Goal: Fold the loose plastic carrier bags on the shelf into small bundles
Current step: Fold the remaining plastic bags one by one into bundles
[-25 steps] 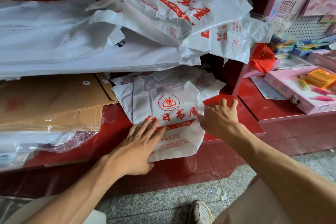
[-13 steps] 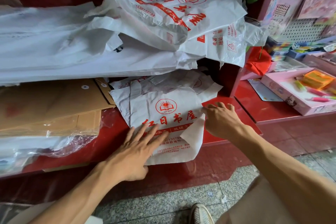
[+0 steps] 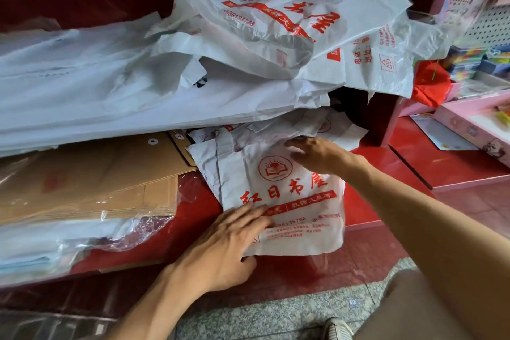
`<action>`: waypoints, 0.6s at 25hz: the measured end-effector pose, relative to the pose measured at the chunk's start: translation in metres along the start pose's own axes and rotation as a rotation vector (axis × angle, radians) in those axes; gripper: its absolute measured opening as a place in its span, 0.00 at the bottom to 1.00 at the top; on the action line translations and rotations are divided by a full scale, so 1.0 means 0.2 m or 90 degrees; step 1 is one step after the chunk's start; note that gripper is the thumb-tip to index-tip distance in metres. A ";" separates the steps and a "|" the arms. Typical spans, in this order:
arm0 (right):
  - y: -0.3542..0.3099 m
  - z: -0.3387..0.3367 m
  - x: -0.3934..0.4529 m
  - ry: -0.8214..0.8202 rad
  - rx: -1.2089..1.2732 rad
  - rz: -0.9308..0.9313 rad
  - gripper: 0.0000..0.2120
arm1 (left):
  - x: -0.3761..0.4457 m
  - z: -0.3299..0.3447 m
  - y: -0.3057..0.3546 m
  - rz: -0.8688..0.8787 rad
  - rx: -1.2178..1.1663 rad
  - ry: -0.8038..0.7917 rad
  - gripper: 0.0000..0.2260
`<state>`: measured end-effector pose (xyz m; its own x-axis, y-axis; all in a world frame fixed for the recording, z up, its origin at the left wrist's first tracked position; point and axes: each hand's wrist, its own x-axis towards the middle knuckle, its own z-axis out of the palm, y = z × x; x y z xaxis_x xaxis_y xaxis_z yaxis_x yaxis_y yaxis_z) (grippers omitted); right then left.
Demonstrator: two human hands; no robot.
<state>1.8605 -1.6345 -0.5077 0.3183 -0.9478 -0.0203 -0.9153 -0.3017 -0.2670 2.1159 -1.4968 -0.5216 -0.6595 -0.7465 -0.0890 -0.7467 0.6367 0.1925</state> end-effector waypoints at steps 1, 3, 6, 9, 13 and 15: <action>0.01 0.01 0.05 -0.001 0.008 0.043 0.23 | 0.00 0.00 -0.01 0.009 0.016 -0.003 0.29; 0.03 0.03 0.09 0.016 0.019 0.143 0.27 | 0.00 0.00 -0.03 0.015 0.006 -0.012 0.30; 0.04 0.03 0.05 0.092 0.014 0.150 0.25 | -0.01 -0.03 -0.03 0.002 -0.114 0.006 0.28; -0.01 -0.08 -0.15 0.103 0.091 0.022 0.17 | -0.02 -0.05 -0.03 -0.046 -0.266 0.077 0.21; -0.13 -0.21 -0.51 -0.139 0.213 -0.077 0.20 | 0.03 -0.05 -0.04 -0.129 -0.331 0.194 0.11; -0.13 -0.17 -0.63 -0.216 0.098 -0.075 0.31 | 0.04 -0.06 -0.03 -0.121 -0.336 0.190 0.08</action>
<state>1.8347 -1.5107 -0.4652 0.5060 -0.8117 -0.2918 -0.8283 -0.3629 -0.4268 2.1162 -1.5092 -0.5122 -0.4097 -0.9076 0.0921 -0.6551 0.3630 0.6626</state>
